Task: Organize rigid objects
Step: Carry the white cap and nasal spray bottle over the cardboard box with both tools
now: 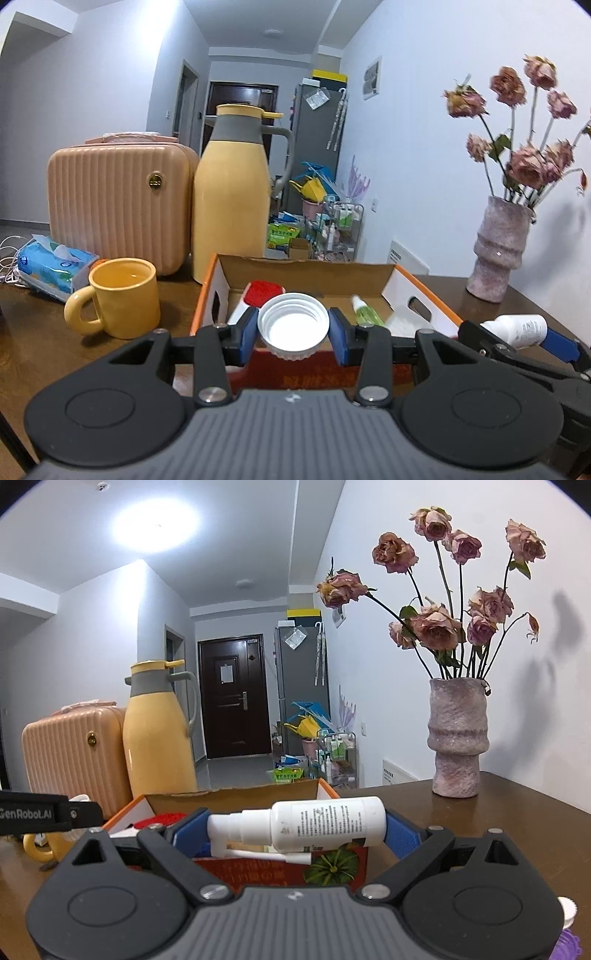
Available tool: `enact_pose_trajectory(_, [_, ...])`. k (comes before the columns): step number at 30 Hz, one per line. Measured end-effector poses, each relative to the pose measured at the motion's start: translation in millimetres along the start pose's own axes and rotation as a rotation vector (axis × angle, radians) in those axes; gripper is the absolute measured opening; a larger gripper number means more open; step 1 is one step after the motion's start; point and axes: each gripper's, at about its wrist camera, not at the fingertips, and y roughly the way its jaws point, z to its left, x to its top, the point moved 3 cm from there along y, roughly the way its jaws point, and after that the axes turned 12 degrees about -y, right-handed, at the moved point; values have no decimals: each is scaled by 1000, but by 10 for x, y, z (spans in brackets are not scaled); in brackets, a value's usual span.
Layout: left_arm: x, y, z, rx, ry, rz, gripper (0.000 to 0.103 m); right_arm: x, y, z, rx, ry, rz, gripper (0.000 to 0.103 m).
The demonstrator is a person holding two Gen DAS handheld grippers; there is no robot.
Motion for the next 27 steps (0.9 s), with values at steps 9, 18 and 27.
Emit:
enact_pose_trajectory(9, [155, 316, 85, 32, -27, -3, 41, 59, 346, 40, 9, 16, -17, 97])
enact_pose_trajectory(18, [209, 698, 81, 70, -23, 10, 41, 84, 734, 95, 28, 4, -11, 97])
enact_pose_trajectory(27, [250, 1061, 71, 100, -16, 29, 41, 104, 1105, 126, 27, -13, 5, 97])
